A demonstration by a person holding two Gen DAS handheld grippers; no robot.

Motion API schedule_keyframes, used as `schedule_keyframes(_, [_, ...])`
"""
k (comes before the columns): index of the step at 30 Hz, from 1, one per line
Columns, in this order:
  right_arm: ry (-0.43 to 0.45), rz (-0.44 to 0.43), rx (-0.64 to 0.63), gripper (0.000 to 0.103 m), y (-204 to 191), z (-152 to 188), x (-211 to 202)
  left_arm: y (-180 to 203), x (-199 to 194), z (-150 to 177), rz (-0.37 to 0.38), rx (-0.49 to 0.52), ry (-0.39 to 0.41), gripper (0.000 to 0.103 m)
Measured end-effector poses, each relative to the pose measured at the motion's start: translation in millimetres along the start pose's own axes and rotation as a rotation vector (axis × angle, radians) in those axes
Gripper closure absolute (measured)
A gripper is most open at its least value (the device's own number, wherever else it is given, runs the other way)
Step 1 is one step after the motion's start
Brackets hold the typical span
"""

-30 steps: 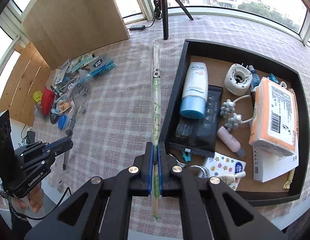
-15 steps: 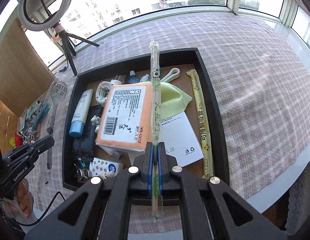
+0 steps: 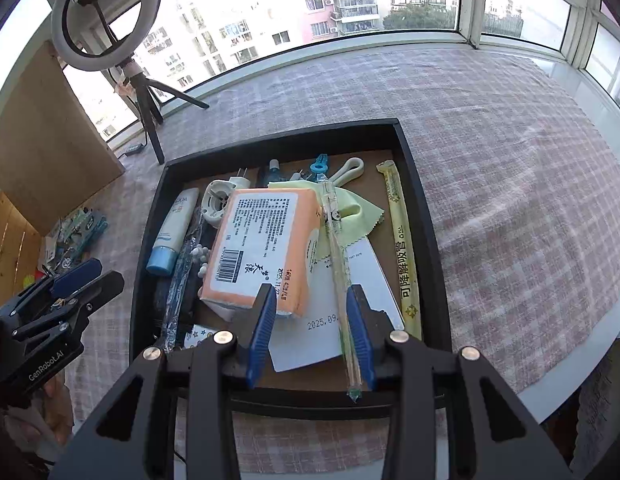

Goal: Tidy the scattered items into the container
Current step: 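Open both grippers to drop the chopsticks and bagged spoon into the tray, then move both grippers back toward the remaining pile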

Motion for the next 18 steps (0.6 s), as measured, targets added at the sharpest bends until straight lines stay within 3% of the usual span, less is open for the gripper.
schedule_keyframes(7, [0.014, -0.082, -0.050, 0.066, -39, -4, 1, -19, -34, 5, -0.075, 0.003, 0.048, 0.056])
schedule_keyframes(18, [0.026, -0.213, -0.211, 0.065, -135, 0, 8, -92, -79, 30, -0.238, -0.111, 0.090, 0.056])
Point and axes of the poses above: each gripper's, at about its wrist camera, not at the fingertips, and x roughly the way its jaws point, y to its right, z to its underside, the point moved 1 cm from there along x, roughly the way its jaws point, and after that the axes turned 12 degrees about y, right-handed, at the moved point
